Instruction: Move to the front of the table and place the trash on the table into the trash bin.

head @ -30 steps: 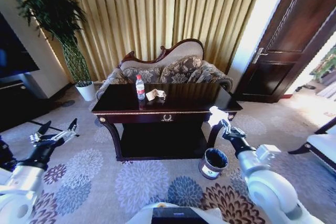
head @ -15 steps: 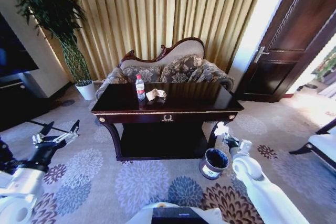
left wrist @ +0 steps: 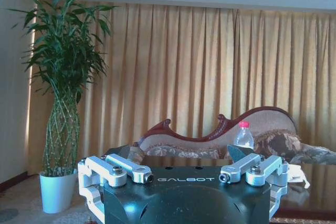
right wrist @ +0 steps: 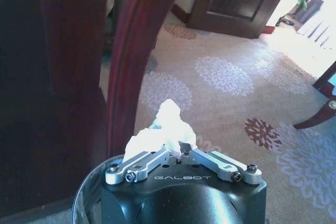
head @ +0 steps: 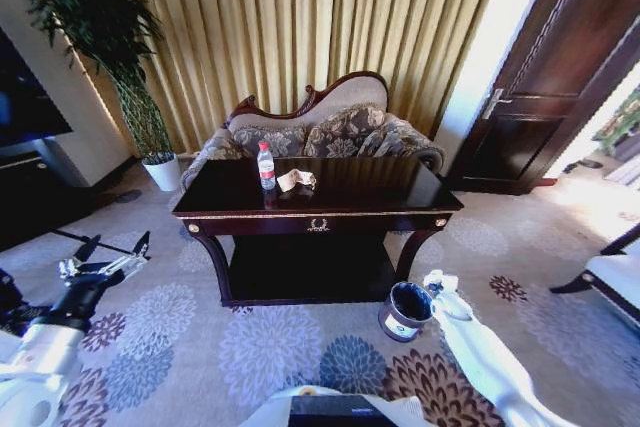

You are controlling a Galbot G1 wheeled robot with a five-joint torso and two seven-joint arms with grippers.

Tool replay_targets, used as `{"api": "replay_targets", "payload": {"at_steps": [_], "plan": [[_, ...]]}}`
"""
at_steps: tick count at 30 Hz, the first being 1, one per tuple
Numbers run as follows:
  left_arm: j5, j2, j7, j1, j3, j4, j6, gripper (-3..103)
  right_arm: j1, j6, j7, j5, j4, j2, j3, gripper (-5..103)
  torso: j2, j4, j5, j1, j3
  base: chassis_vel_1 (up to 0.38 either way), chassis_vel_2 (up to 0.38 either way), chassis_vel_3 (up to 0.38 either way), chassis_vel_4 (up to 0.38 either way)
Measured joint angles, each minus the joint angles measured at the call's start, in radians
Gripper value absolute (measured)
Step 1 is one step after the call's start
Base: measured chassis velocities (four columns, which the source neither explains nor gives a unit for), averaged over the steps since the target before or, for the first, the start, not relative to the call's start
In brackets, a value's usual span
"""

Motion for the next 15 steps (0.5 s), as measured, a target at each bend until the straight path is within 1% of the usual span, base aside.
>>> {"api": "replay_targets", "payload": {"at_steps": [1,3,4,5,8,10,11,12,13,15], "plan": [[0.000,0.000,0.000,0.000,0.000,0.000,0.000,100,0.000,0.000,0.000,0.000,0.000,0.000,0.000,0,0.000,0.0000,0.0000,0.000,0.000,0.000,0.000,0.000,0.000],[0.011,-0.009,0.016,0.003,0.001,0.004,0.000,100,0.065,0.033,-0.018,-0.095,-0.138,0.056,0.012,0,0.000,-0.0003,-0.0001,0.000,0.000,0.000,0.000,0.000,0.000],[0.015,-0.011,0.017,0.003,0.002,0.005,0.000,100,0.082,0.040,-0.021,-0.113,-0.179,0.072,0.017,0,0.000,-0.0001,0.0002,0.000,0.000,0.000,0.000,0.000,0.000],[0.015,-0.011,0.017,0.003,0.002,0.005,0.000,100,0.082,0.040,-0.021,-0.113,-0.179,0.072,0.017,0,0.000,-0.0001,0.0002,0.000,0.000,0.000,0.000,0.000,0.000],[0.015,-0.013,0.018,0.005,-0.007,0.003,-0.001,100,0.109,0.044,-0.025,-0.143,-0.241,0.103,0.027,0,0.000,-0.0002,0.0000,0.000,0.000,0.000,0.000,0.000,0.000],[0.014,-0.011,0.018,0.005,-0.012,0.002,-0.001,100,0.111,0.043,-0.029,-0.151,-0.245,0.106,0.028,-1,0.000,-0.0003,-0.0002,0.000,0.000,0.000,0.000,0.000,0.000],[0.014,-0.010,0.018,0.005,-0.016,0.001,-0.002,100,0.111,0.043,-0.032,-0.157,-0.245,0.109,0.028,4,0.000,-0.0005,-0.0001,0.000,0.000,0.000,0.000,0.000,0.000],[0.013,-0.008,0.017,0.004,-0.018,0.001,-0.002,100,0.112,0.042,-0.034,-0.160,-0.246,0.109,0.028,4,0.000,-0.0005,0.0000,0.000,0.000,0.000,0.000,0.000,0.000],[0.013,-0.008,0.017,0.002,-0.019,0.001,-0.002,100,0.113,0.041,-0.035,-0.164,-0.243,0.110,0.027,15,0.000,-0.0005,-0.0002,0.000,0.000,0.000,0.000,0.000,0.000],[0.013,-0.009,0.017,0.000,-0.018,0.001,-0.002,100,0.113,0.040,-0.035,-0.166,-0.240,0.110,0.027,15,0.000,-0.0005,-0.0001,0.000,0.000,0.000,0.000,0.000,0.000]]}}
